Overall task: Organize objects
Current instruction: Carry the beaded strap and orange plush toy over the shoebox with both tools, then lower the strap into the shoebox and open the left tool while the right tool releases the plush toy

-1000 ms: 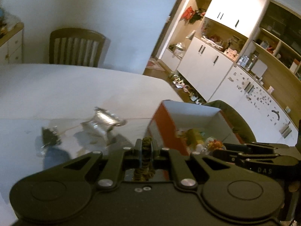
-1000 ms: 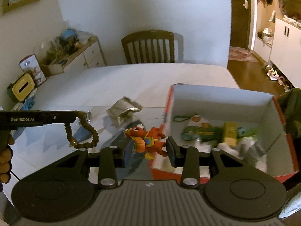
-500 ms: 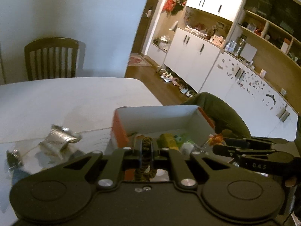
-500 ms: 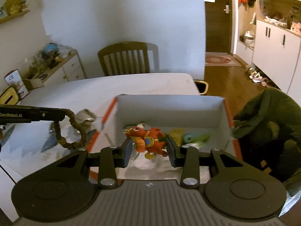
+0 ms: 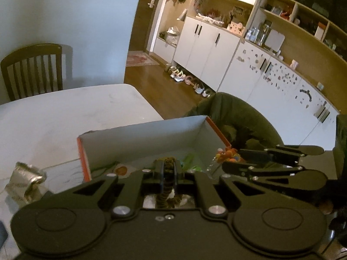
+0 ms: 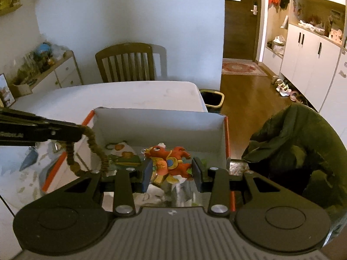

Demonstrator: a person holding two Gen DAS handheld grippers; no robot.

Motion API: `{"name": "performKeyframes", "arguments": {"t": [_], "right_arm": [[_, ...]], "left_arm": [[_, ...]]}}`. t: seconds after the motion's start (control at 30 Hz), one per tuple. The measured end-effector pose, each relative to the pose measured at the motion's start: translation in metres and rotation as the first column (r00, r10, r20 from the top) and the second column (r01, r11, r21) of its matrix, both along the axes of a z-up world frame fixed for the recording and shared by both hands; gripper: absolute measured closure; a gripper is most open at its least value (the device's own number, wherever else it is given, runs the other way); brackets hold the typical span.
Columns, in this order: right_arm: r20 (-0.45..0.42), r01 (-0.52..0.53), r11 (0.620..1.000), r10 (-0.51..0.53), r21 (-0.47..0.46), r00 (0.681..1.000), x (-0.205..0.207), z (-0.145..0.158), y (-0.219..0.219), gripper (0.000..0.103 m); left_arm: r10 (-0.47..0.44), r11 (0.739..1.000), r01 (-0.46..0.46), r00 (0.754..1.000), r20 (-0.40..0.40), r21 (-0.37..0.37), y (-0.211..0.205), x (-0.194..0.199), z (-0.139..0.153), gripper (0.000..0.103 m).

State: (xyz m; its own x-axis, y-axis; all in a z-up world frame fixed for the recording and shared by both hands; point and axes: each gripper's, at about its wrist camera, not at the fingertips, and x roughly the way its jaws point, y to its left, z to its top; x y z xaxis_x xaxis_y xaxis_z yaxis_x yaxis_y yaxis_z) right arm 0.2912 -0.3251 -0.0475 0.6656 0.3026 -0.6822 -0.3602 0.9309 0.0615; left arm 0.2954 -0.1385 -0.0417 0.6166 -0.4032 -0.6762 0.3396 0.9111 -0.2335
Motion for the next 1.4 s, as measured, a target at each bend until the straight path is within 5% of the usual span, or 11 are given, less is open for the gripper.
{"name": "performKeyframes", "arguments": {"t": [0.6,1.03,1.4], "right_arm": [[-0.074,-0.073,0.990,0.064,-0.124,0.995,0.052,-0.047,0.031,0.065],[-0.152,-0.128,0.966,0.095,-0.224,0.984,0.067,-0.080,0.045,0.065],[-0.198,-0.122,0.969,0.079,-0.214,0.977,0.072,-0.083,0.045,0.064]], "left_arm": [[-0.004,0.996,0.013,0.995,-0.098,0.090,-0.033,0.071,-0.055,0.097],[0.027,0.986,0.004,0.984,-0.178,0.167,-0.027,0.091,-0.090,0.097],[0.024,0.980,0.023,0.973,-0.231,0.198,-0.032,0.098,-0.099,0.090]]}}
